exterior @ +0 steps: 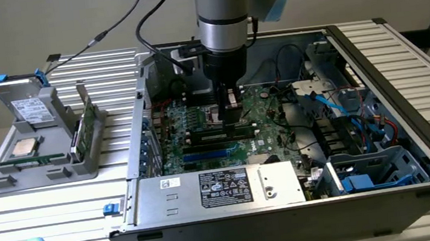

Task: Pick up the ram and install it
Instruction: 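Insert the ram into the slot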

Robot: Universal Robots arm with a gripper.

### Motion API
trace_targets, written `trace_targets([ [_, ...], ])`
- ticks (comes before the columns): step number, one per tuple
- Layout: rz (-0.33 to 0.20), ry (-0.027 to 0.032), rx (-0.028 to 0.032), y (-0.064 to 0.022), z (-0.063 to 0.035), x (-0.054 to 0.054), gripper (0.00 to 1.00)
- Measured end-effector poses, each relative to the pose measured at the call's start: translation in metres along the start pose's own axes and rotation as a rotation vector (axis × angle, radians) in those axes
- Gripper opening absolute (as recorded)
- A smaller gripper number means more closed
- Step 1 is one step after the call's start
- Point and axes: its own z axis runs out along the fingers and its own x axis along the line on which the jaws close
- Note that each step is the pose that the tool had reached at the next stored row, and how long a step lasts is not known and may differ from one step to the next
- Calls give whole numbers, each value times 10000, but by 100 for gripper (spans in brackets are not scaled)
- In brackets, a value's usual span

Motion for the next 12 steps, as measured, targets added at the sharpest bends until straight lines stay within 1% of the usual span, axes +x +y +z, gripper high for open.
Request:
trace_targets([
  [1, 0, -1, 0, 0, 0, 0, 49],
  [5, 0, 1, -1, 0, -1, 0, 24],
  [6, 0, 1, -1, 0, -1, 0, 24],
  [8, 0, 1, -1, 0, -1, 0, 13],
  [10, 0, 1, -1, 0, -1, 0, 13],
  [11, 0, 1, -1, 0, -1, 0, 10],
  [12, 0, 1, -1, 0, -1, 0, 10],
])
